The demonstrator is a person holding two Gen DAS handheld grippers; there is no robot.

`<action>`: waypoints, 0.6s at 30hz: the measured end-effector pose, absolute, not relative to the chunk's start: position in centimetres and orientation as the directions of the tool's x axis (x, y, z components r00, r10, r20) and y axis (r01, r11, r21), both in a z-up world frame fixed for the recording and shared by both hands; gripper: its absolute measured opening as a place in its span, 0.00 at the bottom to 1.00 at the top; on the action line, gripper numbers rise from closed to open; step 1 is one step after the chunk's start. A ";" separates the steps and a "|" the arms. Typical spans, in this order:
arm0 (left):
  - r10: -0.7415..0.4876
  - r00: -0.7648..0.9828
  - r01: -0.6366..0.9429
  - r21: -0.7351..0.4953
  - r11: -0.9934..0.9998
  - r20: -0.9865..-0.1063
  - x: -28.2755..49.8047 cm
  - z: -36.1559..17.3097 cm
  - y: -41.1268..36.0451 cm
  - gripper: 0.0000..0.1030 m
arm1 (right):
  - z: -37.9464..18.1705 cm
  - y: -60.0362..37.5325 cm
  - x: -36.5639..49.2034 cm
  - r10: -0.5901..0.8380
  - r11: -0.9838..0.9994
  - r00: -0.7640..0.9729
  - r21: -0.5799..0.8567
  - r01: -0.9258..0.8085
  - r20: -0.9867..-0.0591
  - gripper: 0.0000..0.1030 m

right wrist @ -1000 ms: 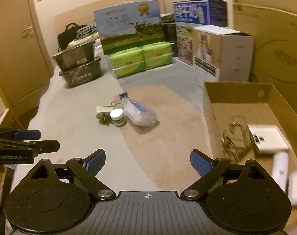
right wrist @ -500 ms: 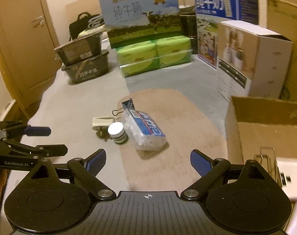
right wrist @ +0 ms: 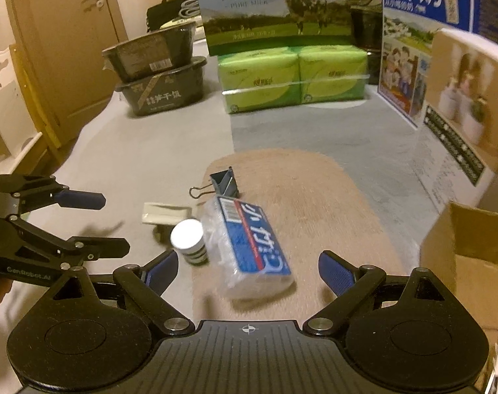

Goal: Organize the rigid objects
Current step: 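Grasp the blue toothpick box with the right gripper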

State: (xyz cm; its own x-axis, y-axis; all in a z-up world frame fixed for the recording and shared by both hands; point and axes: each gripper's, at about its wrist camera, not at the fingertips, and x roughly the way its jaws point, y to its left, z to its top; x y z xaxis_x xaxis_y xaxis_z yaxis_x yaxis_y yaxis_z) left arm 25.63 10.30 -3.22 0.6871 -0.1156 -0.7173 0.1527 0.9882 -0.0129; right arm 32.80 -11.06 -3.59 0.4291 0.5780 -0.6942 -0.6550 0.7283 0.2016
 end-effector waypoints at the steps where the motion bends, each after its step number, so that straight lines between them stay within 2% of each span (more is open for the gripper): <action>1: -0.119 0.688 0.152 -0.018 0.988 -0.716 25.8 -3.3 10.4 0.70 | -3.8 -10.9 33.3 0.579 0.727 0.422 0.206 -0.655 -0.697 0.89; 9: -0.139 0.686 0.152 -0.046 0.987 -0.715 26.3 -4.3 10.9 0.70 | -5.7 -9.9 35.4 0.588 0.715 0.355 0.262 -0.648 -0.727 0.75; 11: -0.144 0.688 0.152 -0.053 0.987 -0.711 26.2 -4.4 11.0 0.70 | -6.1 -9.8 35.6 0.590 0.717 0.338 0.283 -0.637 -0.733 0.66; 12: -0.148 0.689 0.153 -0.057 0.987 -0.709 26.1 -4.3 11.0 0.70 | -6.1 -9.9 35.4 0.589 0.722 0.343 0.287 -0.629 -0.731 0.59; 14: -0.156 0.692 0.157 -0.064 0.986 -0.705 26.1 -4.3 11.1 0.70 | -5.7 -10.2 35.0 0.575 0.747 0.376 0.278 -0.604 -0.726 0.56; 18: -0.162 0.697 0.162 -0.067 0.985 -0.698 26.3 -4.1 10.7 0.70 | -5.2 -10.3 32.6 0.442 0.822 0.492 0.120 -0.556 -0.750 0.55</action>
